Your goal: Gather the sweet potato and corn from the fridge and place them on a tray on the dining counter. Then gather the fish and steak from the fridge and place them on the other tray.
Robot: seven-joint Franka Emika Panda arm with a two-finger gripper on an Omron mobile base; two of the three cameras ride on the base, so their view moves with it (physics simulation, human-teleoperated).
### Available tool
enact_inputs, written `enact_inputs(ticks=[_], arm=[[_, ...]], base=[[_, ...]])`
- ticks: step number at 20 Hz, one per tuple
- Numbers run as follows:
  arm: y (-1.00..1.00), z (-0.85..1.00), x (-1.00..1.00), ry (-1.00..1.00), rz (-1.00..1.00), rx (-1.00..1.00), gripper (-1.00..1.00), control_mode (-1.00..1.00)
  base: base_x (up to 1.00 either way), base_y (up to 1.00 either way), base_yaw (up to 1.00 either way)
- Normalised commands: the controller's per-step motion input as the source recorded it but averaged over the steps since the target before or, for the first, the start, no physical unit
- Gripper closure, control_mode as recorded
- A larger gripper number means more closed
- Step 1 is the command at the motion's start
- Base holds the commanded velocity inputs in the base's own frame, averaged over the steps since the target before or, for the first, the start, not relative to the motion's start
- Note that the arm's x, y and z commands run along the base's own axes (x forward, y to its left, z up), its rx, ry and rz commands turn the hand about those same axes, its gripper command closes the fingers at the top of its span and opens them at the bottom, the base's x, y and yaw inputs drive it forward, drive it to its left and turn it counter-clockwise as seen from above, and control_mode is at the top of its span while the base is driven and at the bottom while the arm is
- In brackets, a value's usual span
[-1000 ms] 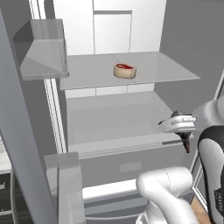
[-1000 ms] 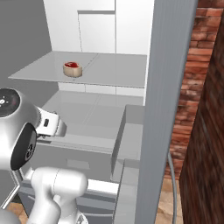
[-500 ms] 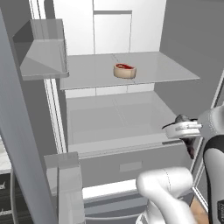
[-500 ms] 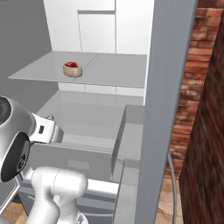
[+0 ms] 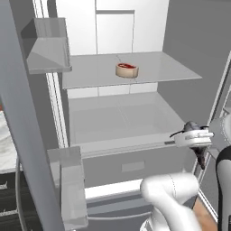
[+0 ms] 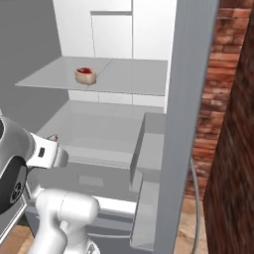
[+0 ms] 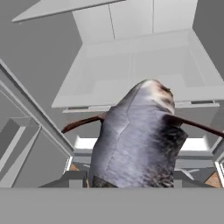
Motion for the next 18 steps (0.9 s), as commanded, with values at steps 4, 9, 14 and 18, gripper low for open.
enact_inputs(ticks=[4, 9, 14, 18], arm=[[0.00, 0.00, 0.00, 0.00, 0.00, 0.00, 1.00, 1.00], [0.00, 0.00, 0.00, 0.00, 0.00, 0.00, 1.00, 1.00], [0.00, 0.00, 0.00, 0.00, 0.00, 0.00, 1.00, 1.00], [0.00, 0.00, 0.00, 0.00, 0.00, 0.00, 1.00, 1.00]], base=[[-0.74, 0.31, 0.00], [-0.92, 0.39, 0.00], [-1.00, 0.52, 0.00], [-0.96, 0.65, 0.02]])
